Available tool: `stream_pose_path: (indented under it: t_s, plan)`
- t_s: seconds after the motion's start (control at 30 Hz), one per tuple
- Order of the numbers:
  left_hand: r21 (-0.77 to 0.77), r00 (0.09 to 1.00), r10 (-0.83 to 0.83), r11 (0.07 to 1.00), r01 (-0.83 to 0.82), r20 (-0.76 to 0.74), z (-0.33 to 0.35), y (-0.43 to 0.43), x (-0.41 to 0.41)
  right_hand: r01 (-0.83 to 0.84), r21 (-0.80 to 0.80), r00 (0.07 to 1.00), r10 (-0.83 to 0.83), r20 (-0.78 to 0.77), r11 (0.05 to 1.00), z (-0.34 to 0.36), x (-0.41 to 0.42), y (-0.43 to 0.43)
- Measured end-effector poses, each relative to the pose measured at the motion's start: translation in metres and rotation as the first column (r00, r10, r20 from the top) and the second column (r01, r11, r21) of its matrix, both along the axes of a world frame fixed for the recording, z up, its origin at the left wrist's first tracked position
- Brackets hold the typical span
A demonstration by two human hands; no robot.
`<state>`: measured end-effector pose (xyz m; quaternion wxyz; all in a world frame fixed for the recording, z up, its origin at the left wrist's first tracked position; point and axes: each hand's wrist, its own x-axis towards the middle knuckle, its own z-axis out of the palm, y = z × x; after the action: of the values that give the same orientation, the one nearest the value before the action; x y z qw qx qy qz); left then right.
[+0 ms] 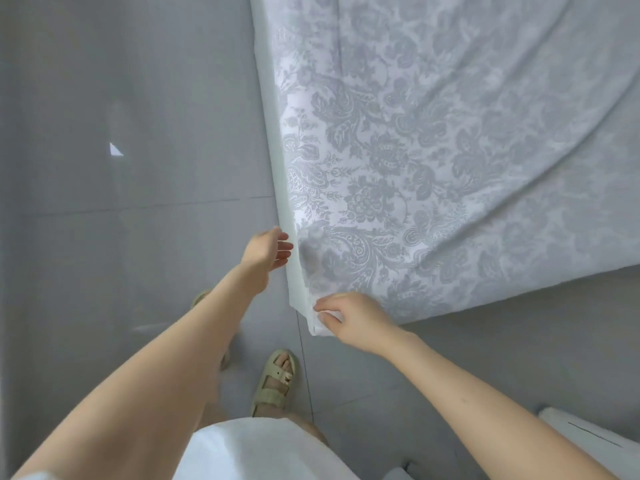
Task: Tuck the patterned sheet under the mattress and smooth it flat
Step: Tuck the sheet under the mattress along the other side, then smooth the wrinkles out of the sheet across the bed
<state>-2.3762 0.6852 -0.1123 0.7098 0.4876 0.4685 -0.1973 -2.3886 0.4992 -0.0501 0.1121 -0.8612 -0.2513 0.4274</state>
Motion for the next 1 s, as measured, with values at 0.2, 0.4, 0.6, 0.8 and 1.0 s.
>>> stream_pose_path:
  t_s: [0.2, 0.4, 0.6, 0.8, 1.0]
  plan:
    - [0.23, 0.962, -0.228, 0.954, 0.19, 0.151, 0.136, 0.021, 0.066, 0.367, 0.218, 0.886, -0.411, 0.214, 0.904, 0.105, 0.06, 0.002]
    - [0.447, 0.847, -0.451, 0.843, 0.3, 0.282, 0.264, 0.049, 0.137, 0.529, 0.397, 0.704, -0.649, 0.287, 0.75, 0.2, 0.134, 0.023]
    - [0.652, 0.706, -0.641, 0.679, 0.337, 0.302, 0.332, 0.071, 0.206, 0.59, 0.468, 0.595, -0.747, 0.298, 0.657, 0.248, 0.193, 0.039]
    - [0.814, 0.589, -0.782, 0.471, 0.34, 0.206, 0.317, 0.038, 0.247, 0.66, 0.424, 0.574, -0.78, 0.248, 0.62, 0.215, 0.208, 0.011]
    - [0.871, 0.499, -0.864, 0.297, 0.391, 0.071, 0.221, -0.044, 0.257, 0.589, 0.267, 0.718, -0.646, 0.26, 0.762, 0.121, 0.213, -0.034]
